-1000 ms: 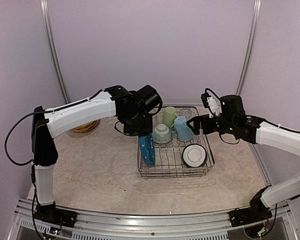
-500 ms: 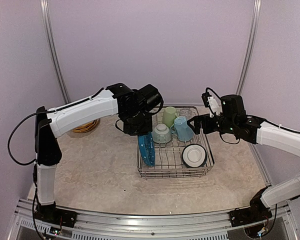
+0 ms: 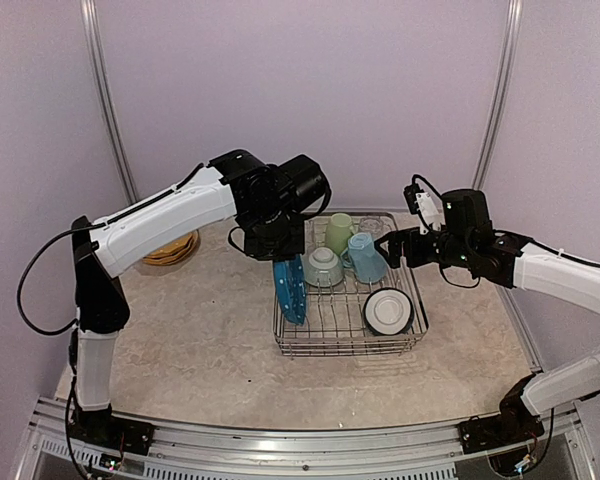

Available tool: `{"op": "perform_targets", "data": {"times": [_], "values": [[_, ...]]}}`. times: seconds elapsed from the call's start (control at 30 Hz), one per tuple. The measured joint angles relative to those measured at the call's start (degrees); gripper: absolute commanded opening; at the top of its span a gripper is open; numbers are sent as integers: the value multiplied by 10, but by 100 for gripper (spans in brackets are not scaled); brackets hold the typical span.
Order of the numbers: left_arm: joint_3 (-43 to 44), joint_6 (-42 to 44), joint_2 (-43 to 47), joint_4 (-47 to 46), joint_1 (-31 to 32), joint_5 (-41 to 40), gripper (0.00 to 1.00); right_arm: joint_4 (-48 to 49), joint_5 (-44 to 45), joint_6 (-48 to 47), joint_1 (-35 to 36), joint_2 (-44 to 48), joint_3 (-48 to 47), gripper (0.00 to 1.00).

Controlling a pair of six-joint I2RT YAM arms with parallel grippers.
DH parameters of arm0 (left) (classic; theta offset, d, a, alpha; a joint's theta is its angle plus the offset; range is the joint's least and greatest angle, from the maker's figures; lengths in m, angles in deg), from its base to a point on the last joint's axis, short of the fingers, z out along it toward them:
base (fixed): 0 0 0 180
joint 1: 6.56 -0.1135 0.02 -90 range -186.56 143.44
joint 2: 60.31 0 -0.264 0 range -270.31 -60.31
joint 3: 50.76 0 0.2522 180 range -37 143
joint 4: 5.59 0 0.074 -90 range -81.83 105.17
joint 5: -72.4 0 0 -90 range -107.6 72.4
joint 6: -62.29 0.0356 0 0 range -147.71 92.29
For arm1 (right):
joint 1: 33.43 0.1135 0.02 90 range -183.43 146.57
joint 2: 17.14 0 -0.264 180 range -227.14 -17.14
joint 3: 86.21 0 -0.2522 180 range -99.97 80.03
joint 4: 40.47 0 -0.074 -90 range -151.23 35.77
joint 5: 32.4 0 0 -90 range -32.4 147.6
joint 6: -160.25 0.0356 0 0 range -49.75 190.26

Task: Unload the mixed dishes from the dish rack

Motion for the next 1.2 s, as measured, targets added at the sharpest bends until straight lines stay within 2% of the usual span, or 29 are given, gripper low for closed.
{"op": "perform_targets", "data": {"times": [0.9,1.03,1.2], "values": [[71,26,4,52,1,-6,0,10,-1,11,0,1,0,100],[47,31,23,36,-9,10,0,11,-1,11,0,1,0,100],[-37,34,79,-20,-34,48,0,14,-1,12,0,1,0,100]]}}
